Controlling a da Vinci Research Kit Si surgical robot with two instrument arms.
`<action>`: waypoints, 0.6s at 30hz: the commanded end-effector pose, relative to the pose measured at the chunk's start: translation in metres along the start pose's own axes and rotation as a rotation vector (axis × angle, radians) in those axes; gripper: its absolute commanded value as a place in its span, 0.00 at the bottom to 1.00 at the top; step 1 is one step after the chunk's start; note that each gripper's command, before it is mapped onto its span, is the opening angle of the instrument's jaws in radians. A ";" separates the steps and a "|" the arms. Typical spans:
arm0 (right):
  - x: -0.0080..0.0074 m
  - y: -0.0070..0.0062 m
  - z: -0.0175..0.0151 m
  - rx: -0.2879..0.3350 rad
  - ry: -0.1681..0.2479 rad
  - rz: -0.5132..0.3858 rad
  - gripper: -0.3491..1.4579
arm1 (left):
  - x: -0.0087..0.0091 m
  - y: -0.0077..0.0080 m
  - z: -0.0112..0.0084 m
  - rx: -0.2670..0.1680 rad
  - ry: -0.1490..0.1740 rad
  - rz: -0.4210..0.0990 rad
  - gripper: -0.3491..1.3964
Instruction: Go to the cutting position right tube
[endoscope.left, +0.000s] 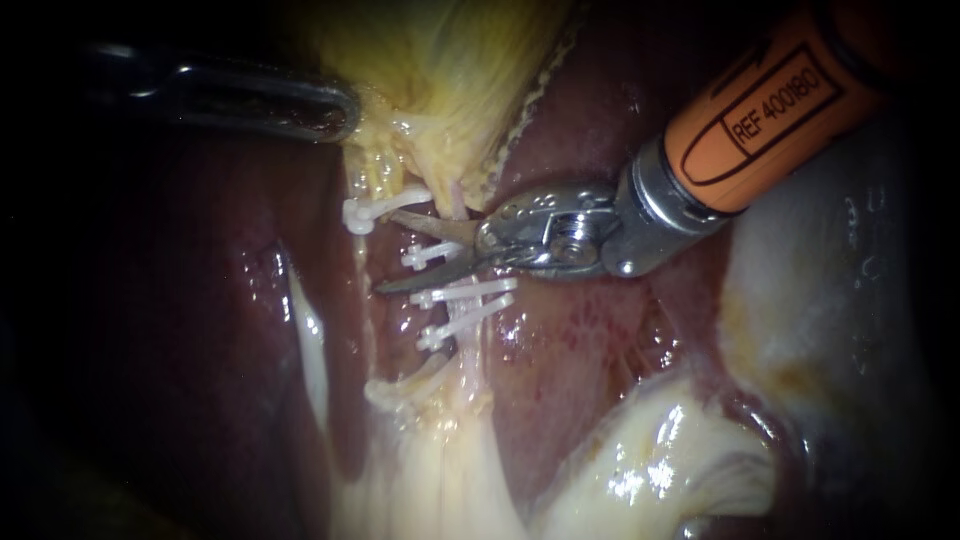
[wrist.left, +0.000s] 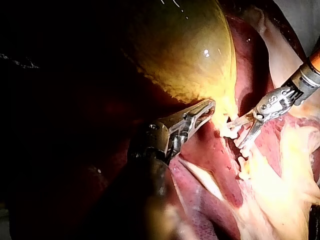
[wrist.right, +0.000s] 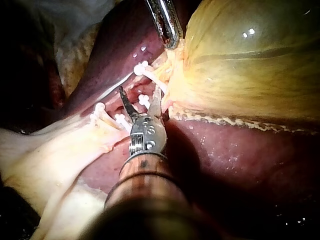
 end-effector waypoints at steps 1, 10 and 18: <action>0.0000 0.0000 0.0000 0.000 0.000 0.000 0.91 | 0.0000 0.0000 -0.0001 0.002 0.001 0.000 0.00; 0.0000 -0.0012 -0.0016 0.043 0.000 -0.005 0.93 | -0.0002 0.0001 -0.0006 0.006 0.003 0.000 0.00; -0.0006 -0.0034 -0.0056 0.154 -0.016 0.057 0.93 | -0.0002 0.0004 -0.0011 0.010 0.004 0.000 0.00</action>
